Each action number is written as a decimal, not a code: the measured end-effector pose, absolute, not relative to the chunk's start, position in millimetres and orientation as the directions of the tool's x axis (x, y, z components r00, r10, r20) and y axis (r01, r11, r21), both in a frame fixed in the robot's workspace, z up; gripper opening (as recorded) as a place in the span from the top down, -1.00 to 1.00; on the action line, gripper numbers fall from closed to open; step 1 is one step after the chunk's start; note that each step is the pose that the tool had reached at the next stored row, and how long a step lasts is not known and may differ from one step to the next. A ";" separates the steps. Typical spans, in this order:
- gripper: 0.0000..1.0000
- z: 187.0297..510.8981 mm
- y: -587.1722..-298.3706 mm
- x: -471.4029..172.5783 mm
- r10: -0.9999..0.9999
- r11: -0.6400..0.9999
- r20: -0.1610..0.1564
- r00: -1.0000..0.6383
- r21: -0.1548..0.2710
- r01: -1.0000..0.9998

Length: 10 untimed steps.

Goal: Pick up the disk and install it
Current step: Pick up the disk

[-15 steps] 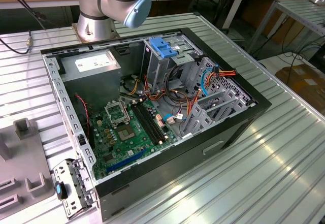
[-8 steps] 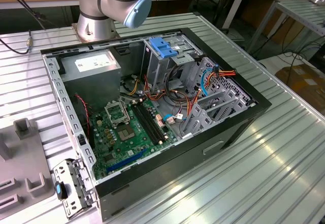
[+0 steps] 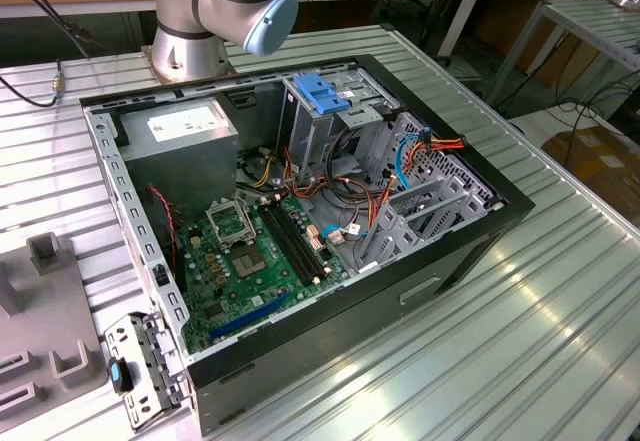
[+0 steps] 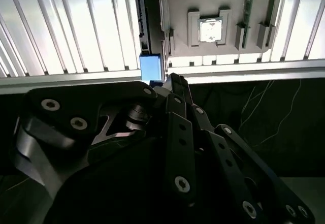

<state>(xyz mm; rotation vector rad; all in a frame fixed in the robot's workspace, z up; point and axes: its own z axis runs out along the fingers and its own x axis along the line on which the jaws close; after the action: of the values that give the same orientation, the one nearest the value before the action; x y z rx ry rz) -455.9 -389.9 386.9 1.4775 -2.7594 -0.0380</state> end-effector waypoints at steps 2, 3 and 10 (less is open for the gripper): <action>0.79 386.7 -389.9 -455.9 -0.855 0.519 -0.001 -0.519 0.027 -0.854; 0.79 386.5 -390.0 -455.9 -0.866 0.500 -0.002 -0.501 0.027 -0.865; 0.79 386.1 -390.0 -455.8 -0.921 0.388 -0.002 -0.389 0.026 -0.921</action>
<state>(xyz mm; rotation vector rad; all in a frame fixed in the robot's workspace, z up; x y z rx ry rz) -455.8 -390.0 386.1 1.7301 -2.6070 -0.0352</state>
